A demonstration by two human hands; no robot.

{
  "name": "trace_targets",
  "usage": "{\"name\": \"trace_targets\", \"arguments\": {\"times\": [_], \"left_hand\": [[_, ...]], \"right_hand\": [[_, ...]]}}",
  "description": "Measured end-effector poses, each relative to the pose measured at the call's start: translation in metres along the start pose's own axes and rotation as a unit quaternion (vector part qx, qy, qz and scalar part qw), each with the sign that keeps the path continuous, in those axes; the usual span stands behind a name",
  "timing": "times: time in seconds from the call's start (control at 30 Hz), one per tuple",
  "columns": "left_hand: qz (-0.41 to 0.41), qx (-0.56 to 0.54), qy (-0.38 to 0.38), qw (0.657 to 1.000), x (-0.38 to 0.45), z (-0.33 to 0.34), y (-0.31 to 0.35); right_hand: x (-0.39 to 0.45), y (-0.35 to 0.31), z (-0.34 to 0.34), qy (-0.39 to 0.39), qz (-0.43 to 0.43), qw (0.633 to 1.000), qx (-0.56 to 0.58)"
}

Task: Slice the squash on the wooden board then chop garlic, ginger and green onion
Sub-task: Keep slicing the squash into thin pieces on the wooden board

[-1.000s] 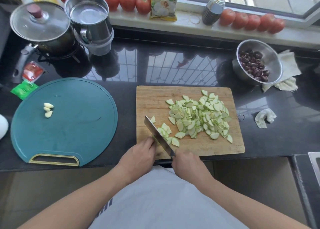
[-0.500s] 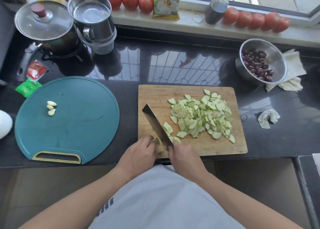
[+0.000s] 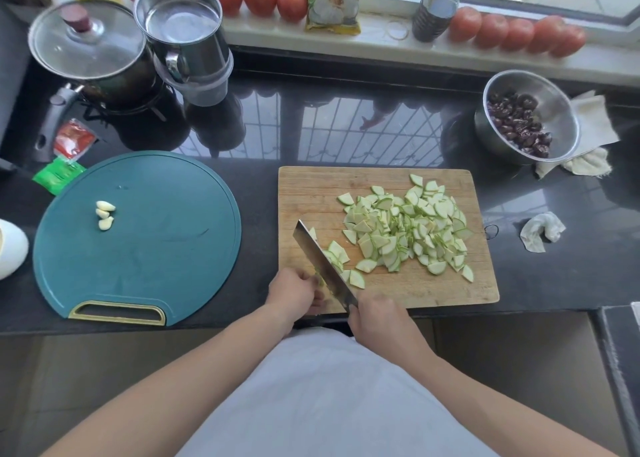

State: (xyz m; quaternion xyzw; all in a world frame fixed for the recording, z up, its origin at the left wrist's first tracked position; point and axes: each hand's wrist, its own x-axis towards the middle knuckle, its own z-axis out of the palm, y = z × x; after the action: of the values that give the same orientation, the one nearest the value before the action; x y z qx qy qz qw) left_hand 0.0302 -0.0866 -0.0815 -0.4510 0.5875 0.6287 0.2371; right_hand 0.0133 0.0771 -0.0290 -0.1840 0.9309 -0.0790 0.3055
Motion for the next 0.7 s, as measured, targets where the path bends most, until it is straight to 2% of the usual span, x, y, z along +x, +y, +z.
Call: {"name": "trace_targets", "arguments": {"times": [0.33,0.47,0.57,0.7], "left_hand": [[0.030,0.041,0.021,0.998,0.005,0.004,-0.006],[0.055,0.095,0.036,0.993,0.003,0.004,-0.007],[0.143,0.216,0.081,0.962,0.002,0.003,-0.008],[0.244,0.321,0.088,0.911,0.007,0.007,-0.002]], "right_hand": [[-0.001,0.000,-0.001,-0.005,0.003,1.000,-0.009],[-0.002,0.005,-0.006,0.032,0.001,0.999,0.009],[0.001,0.009,-0.009,0.052,0.026,0.997,0.054],[0.002,0.013,-0.007,0.054,0.048,0.994,0.087]]}}
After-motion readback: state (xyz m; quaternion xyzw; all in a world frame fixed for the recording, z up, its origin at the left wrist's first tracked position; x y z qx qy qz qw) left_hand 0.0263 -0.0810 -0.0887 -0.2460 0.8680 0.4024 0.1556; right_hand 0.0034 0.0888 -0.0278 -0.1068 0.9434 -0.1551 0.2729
